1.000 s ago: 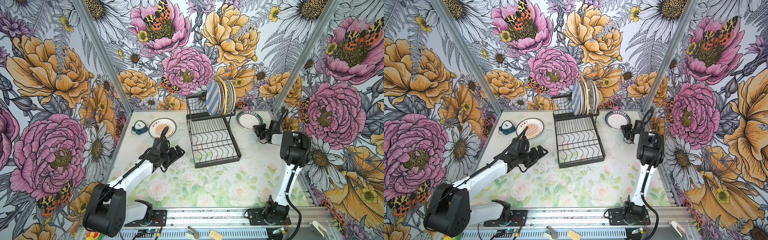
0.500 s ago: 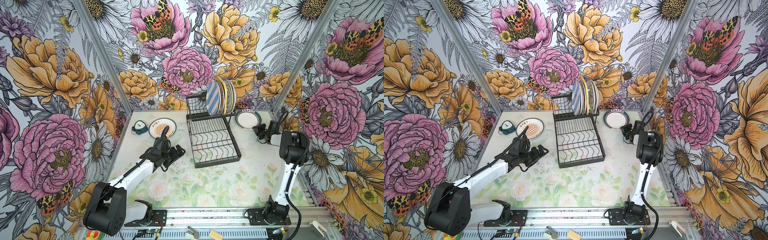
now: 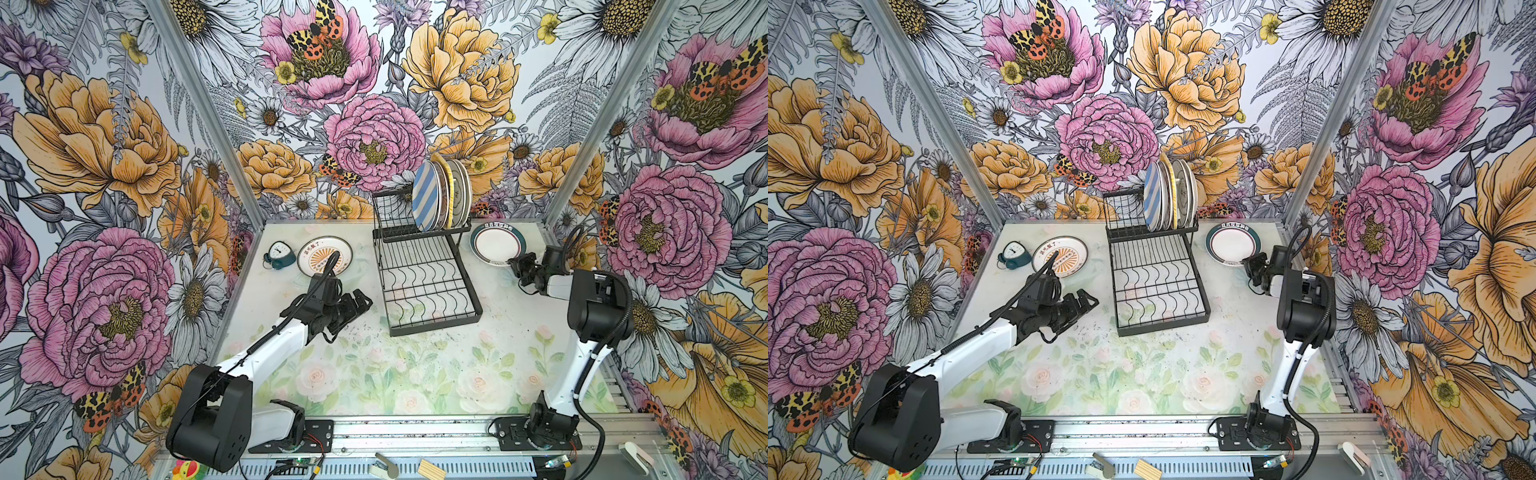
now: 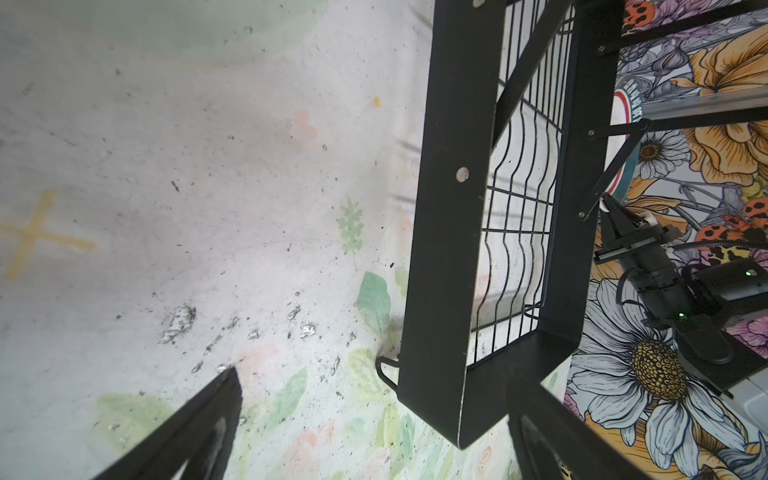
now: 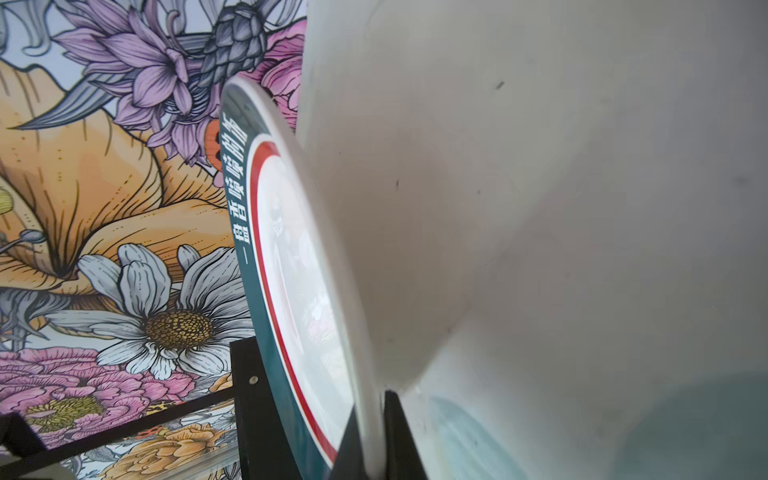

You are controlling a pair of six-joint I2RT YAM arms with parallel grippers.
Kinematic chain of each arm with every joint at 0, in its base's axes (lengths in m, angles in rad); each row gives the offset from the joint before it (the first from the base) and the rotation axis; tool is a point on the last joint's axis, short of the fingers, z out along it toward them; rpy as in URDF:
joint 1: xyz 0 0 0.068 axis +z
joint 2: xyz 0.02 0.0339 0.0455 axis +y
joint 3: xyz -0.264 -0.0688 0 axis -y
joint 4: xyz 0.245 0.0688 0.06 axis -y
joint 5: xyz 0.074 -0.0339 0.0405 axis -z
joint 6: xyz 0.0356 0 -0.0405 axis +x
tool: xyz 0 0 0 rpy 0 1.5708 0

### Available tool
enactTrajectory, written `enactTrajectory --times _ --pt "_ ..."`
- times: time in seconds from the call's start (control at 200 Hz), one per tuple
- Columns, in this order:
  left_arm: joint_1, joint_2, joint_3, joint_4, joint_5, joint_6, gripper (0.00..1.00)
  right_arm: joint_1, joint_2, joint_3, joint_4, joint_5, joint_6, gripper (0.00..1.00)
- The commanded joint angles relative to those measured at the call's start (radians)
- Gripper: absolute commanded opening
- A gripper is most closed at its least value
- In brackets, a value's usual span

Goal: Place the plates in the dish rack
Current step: 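Grip the green-rimmed plate's edge and tilt it upright with the right gripper, then lift the green-rimmed plate toward the left gripper over the rack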

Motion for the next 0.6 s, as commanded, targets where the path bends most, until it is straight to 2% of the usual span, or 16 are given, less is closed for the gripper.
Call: enactTrajectory --times 0.0,0.25,0.595 --pt "-0.009 -0.024 0.025 0.027 0.026 0.026 0.99 -0.016 -0.136 -0.060 0.029 -0.045 -0.032 0.00" --pt "-0.020 -0.050 0.017 0.022 0.060 0.045 0.99 -0.048 -0.374 -0.236 -0.072 -0.083 -0.077 0.00" --pt "-0.057 -0.077 0.015 0.022 0.108 0.074 0.99 -0.055 -0.718 -0.386 -0.358 -0.129 -0.164 0.00"
